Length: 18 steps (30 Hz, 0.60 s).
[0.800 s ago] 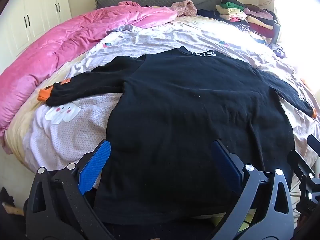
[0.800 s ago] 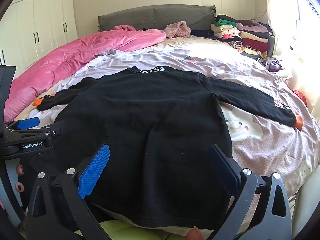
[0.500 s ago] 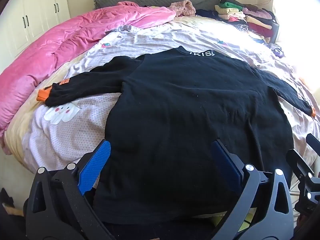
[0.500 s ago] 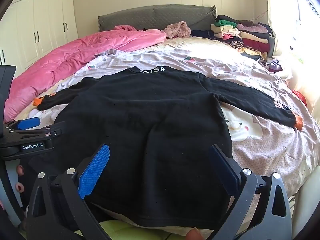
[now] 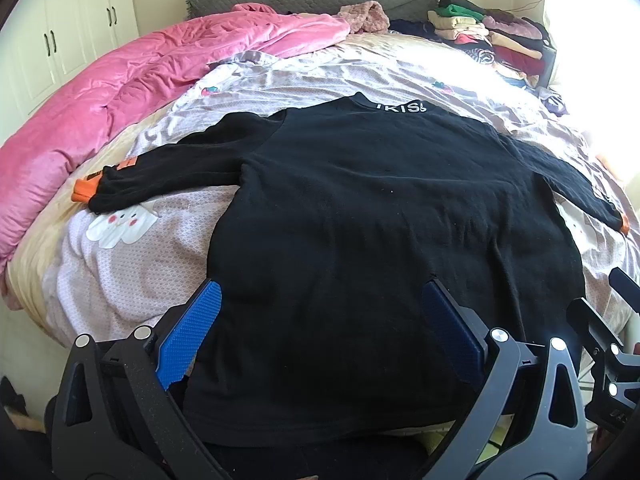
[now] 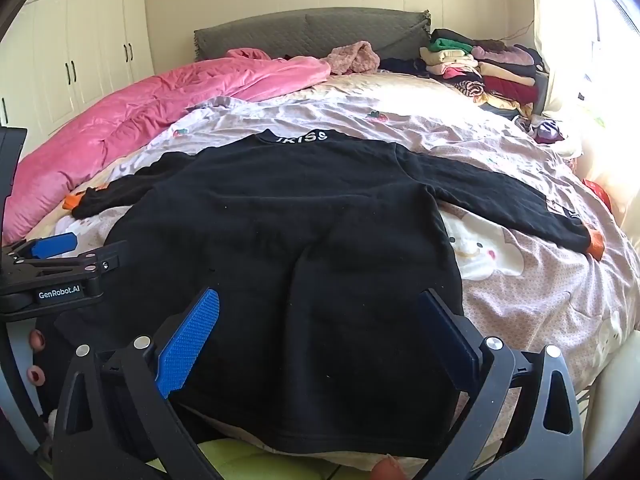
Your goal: Fold small clothes
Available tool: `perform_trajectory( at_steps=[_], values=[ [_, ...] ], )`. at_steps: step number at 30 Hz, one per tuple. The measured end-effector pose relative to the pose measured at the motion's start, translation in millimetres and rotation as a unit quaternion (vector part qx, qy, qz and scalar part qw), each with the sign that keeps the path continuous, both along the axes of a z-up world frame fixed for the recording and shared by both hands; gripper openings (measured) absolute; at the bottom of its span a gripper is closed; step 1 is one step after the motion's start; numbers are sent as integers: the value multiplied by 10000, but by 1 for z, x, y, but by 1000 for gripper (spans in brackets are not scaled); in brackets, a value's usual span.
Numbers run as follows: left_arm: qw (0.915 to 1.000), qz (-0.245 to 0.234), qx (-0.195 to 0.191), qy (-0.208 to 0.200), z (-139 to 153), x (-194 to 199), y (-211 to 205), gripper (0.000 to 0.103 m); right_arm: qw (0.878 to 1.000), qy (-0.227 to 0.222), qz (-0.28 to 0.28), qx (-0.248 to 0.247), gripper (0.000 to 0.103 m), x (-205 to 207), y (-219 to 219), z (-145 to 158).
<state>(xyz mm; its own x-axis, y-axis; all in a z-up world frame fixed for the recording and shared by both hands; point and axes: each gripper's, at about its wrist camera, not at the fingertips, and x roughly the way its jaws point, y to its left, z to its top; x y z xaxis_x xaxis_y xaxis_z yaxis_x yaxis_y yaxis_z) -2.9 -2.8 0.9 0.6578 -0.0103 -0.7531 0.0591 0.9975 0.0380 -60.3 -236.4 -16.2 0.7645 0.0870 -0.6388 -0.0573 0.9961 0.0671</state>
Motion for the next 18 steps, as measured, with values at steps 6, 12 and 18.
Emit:
perform_trajectory(
  at_steps=[6, 12, 18],
  values=[
    [10000, -4, -1, -3, 0, -1, -1, 94, 10000, 45, -2, -17, 99, 4, 0, -2],
    [10000, 5, 10, -12, 0, 0, -2, 94, 10000, 66, 23, -26, 99, 5, 1, -2],
    [10000, 3, -18, 14, 0, 0, 0, 94, 9999, 87, 32, -37, 99, 7, 1, -3]
  ],
)
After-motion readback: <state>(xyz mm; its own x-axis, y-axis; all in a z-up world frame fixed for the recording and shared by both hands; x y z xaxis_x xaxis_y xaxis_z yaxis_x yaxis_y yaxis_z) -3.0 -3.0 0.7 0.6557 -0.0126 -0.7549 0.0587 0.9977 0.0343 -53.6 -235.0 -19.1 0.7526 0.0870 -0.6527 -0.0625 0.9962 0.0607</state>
